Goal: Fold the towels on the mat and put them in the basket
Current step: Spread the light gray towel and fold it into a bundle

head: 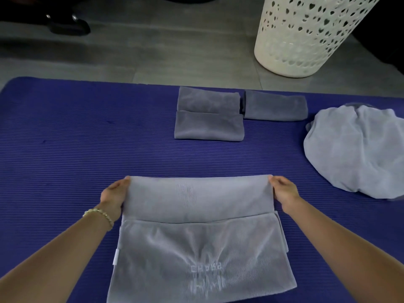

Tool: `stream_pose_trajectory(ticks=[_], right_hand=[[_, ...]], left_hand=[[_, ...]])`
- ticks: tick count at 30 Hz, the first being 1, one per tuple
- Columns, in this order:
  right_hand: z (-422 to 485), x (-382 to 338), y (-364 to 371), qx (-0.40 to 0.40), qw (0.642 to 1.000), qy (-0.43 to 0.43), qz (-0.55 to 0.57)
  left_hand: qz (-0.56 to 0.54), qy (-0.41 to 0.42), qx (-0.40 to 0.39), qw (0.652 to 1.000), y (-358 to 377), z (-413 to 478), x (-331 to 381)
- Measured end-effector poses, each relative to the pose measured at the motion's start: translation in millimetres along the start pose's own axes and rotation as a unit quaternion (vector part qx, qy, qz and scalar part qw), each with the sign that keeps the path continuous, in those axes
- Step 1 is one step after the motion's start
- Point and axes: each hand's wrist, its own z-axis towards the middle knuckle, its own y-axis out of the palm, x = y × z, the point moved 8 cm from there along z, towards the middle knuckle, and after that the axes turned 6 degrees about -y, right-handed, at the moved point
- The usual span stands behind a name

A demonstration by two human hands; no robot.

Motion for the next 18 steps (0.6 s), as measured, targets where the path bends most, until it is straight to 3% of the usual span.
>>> stream_pose_trajectory(ticks=[6,10,11,13,16,18], right_hand=[[5,0,-9,0.04,0.995,0.031,0.08],[-5,-9,-14,0.049,0.996,-0.068,-0.023],[-11,-12,-12,0.028,0.99,-0.112,-0.076],[-27,-8,1,-0.088,0.967,-0.178,-0.159],[-48,21,13,-0.244,0.921,-0.165,-0.255],[-53,31,4,-0.259,0.92,-0.133,-0.264]], left_hand=[[-0.048,0.042,-0.015,0.998,6,5,19],[0.158,0.131,-0.004,0.979,13,-2,24],[0.212,0.184,-0.015,0.96,14,-9,24],[0.341,0.275,-0.084,0.895,22,-25,13],[0.515,0.292,-0.159,0.79,27,-43,-14],[0.57,0.262,-0.149,0.764,21,-45,-20]])
